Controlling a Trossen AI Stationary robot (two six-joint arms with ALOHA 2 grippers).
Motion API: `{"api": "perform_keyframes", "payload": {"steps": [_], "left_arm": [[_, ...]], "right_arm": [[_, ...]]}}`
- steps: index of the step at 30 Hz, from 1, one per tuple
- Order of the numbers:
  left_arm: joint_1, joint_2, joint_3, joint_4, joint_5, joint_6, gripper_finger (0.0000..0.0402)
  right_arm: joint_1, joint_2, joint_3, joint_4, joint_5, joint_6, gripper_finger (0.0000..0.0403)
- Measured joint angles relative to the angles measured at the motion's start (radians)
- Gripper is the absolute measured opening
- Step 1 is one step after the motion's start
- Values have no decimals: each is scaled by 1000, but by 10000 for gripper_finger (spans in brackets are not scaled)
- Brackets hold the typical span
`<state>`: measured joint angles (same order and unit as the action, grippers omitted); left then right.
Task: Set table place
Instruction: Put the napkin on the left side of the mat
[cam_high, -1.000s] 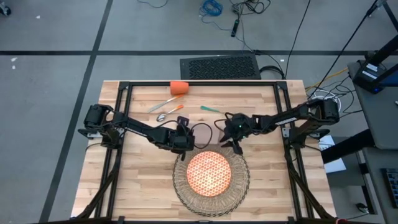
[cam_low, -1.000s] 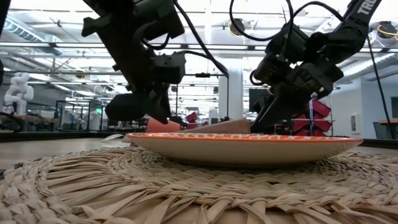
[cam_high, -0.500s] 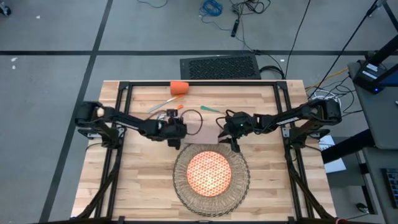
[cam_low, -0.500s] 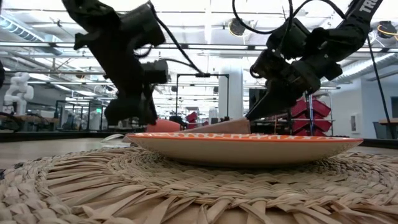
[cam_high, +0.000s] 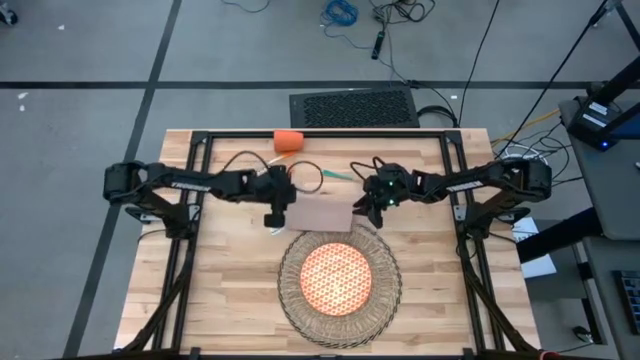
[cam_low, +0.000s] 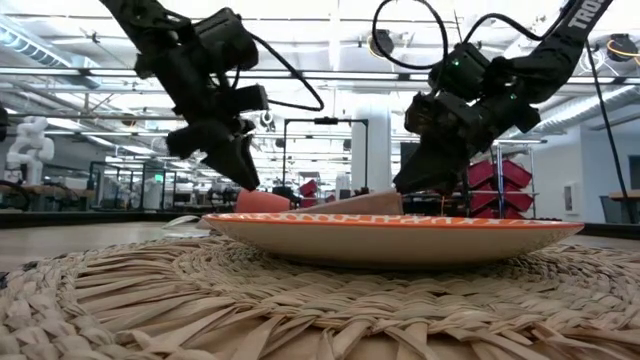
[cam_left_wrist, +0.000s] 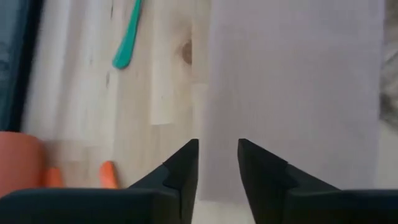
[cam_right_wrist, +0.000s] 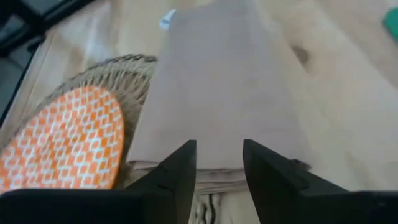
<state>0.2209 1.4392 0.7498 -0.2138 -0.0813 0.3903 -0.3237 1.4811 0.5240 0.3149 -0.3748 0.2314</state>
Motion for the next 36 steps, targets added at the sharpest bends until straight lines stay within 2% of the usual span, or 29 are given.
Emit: {"api": "perform_keyframes", "payload": {"steps": [4, 7, 11, 17, 25, 31, 36], "left_arm": [[106, 14, 27, -17, 199, -67, 134], [163, 27, 43, -46, 276, -98, 164], [229, 49, 66, -79, 444, -154, 196], [278, 124, 90, -118, 562, -175, 215], [278, 231, 141, -131, 539, -154, 215], [284, 261, 193, -251, 550, -99, 215], [290, 324, 210, -271, 580, -90, 215]], "right_arm": [[-36, 0, 0, -4, 6, 67, 136], [-43, 0, 0, -1, -1, 101, 158], [-45, 8, 0, 19, 4, 153, 195], [-44, 74, 0, 22, 10, 262, 229], [-46, 106, 1, 41, 10, 286, 231], [-48, 106, 2, 5, 3, 304, 231], [-48, 108, 2, 23, 7, 308, 231]]}}
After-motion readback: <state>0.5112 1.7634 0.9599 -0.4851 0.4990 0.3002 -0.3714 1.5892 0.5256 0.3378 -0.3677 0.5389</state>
